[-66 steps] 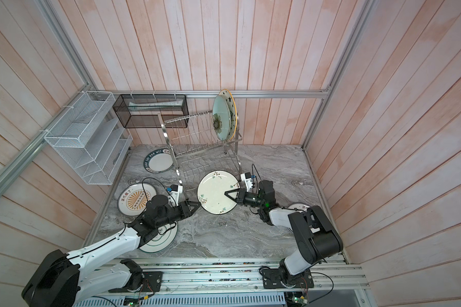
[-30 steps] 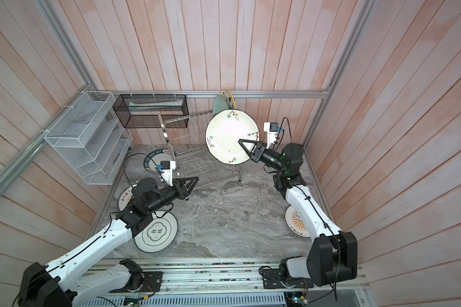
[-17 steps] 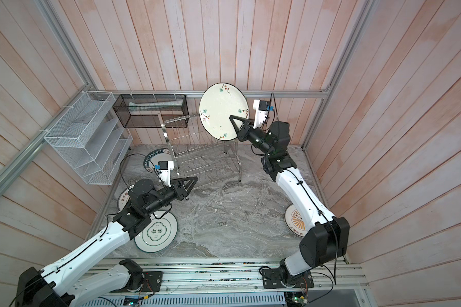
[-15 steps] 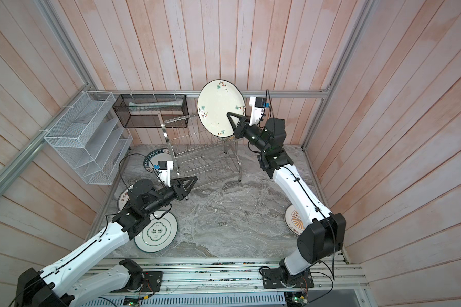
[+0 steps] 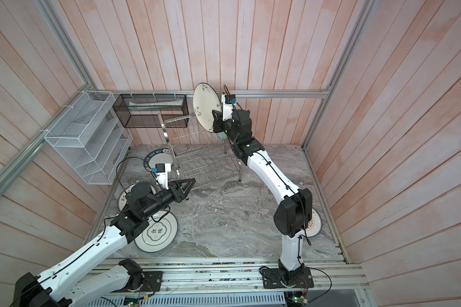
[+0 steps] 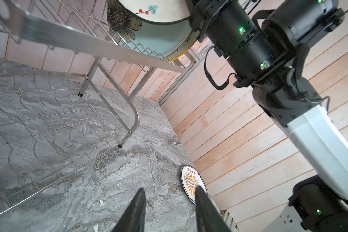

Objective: Load plates into a dish rack
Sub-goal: Place the plate on the dish rack.

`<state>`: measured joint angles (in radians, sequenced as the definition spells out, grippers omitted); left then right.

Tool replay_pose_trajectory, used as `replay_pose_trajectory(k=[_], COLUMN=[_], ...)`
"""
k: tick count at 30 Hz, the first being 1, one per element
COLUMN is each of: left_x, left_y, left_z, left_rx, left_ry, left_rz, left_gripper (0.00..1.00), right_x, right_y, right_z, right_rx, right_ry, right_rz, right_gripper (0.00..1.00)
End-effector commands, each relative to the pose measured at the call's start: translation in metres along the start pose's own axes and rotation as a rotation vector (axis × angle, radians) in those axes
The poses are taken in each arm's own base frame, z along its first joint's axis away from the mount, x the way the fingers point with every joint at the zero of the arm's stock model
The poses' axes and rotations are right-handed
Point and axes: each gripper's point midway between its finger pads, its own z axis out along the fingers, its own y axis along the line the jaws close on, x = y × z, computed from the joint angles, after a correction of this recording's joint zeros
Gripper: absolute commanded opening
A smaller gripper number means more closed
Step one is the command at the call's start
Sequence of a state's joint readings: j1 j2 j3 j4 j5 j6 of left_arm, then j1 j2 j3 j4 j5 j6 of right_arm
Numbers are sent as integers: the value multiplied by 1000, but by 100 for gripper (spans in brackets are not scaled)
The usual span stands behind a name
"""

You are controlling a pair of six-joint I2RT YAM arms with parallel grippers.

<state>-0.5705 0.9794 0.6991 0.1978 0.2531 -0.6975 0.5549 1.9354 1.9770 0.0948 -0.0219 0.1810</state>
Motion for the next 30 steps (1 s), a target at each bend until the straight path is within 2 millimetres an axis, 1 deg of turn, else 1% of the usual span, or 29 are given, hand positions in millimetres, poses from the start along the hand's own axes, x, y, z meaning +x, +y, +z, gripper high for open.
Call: replay_pose_trajectory(k=[1,5,13,22,30], left_x=[7,9,9,10,10], left_y=[4,5,5,6,6], left_z=[2,4,8,10,11], left_rx=[1,0,6,7,8], left_ry=[10,17,21,26,24], left_rz=[-13,-13,-10,-10,-13], left_gripper=[42,42,42,42,42], right_x=[-66,-61,-58,-52,-44], right_y=[8,7,6,5,-2], right_z=[-10,-3,-2,-11,-18], right_rx=[71,102,192,254,294], right_ry=[-190,-184,-187,-179,-159], right_rz=[-78,-91,-162,-218,-234], right_gripper=[0,0,0,0,0])
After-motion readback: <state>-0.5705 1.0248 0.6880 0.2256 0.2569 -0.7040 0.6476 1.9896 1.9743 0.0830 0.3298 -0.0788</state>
